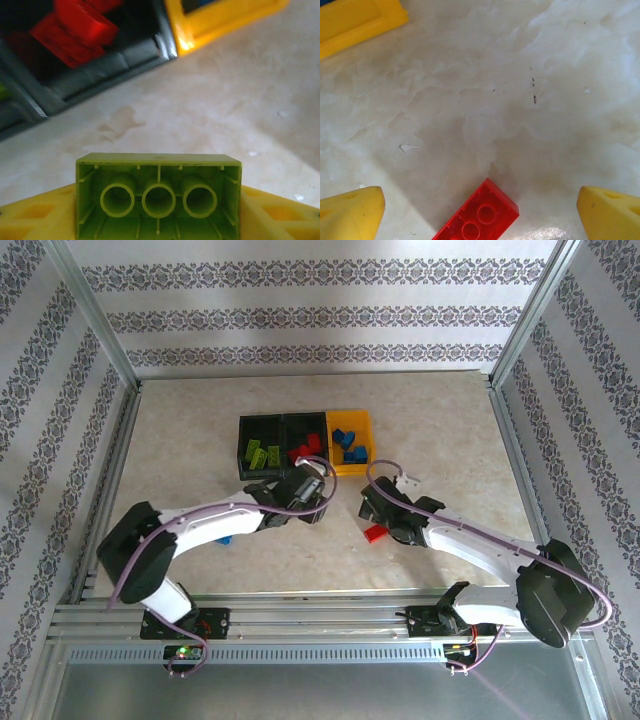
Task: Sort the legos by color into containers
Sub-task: Place the lego in the container.
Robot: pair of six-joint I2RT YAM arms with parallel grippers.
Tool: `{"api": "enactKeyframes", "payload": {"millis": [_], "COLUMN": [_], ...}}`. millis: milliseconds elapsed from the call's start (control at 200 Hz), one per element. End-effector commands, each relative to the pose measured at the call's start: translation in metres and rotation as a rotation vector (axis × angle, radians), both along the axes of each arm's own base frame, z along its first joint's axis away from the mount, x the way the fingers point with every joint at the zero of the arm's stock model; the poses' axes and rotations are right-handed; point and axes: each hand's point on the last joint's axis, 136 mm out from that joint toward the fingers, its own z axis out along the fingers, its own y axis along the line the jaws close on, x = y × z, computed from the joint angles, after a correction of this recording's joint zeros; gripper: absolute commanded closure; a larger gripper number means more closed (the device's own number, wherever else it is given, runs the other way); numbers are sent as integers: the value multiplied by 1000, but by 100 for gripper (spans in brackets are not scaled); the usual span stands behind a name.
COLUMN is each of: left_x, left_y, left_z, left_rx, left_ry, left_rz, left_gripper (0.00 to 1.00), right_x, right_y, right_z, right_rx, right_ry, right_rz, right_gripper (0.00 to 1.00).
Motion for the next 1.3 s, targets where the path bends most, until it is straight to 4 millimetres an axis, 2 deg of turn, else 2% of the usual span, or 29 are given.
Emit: {"api": "enactKeyframes", "payload": {"millis": [0,155,295,675,999,1134,1294], "left_x": [13,32,49,113,156,168,176], "left_y": [35,68,89,130,135,134,132], "left_z": [14,30,42,39,23,11,-2], "left_rx": [30,33,24,60,117,120,125], "left_ry": [-43,-66,-84,-61,-27,-2,28], "left_rz": [105,189,242,353,371,376,383], "left_gripper": [33,33,33,33,33,32,27], "right_x": [-5,-4,-6,-15,-19,-21,-23], "right_y": [-1,1,3,10,14,14,15], "right_z": [-4,-3,-3,-12,-20,-23,-30], "right_rx": [-25,-27,-19,-15,-23,-22,-28], "right_ry": [26,19,12,40,67,76,99], "right_rz": [-13,-18,-27,-32,-34,-44,-55], "right_gripper": [2,2,2,2,2,2,2]}}
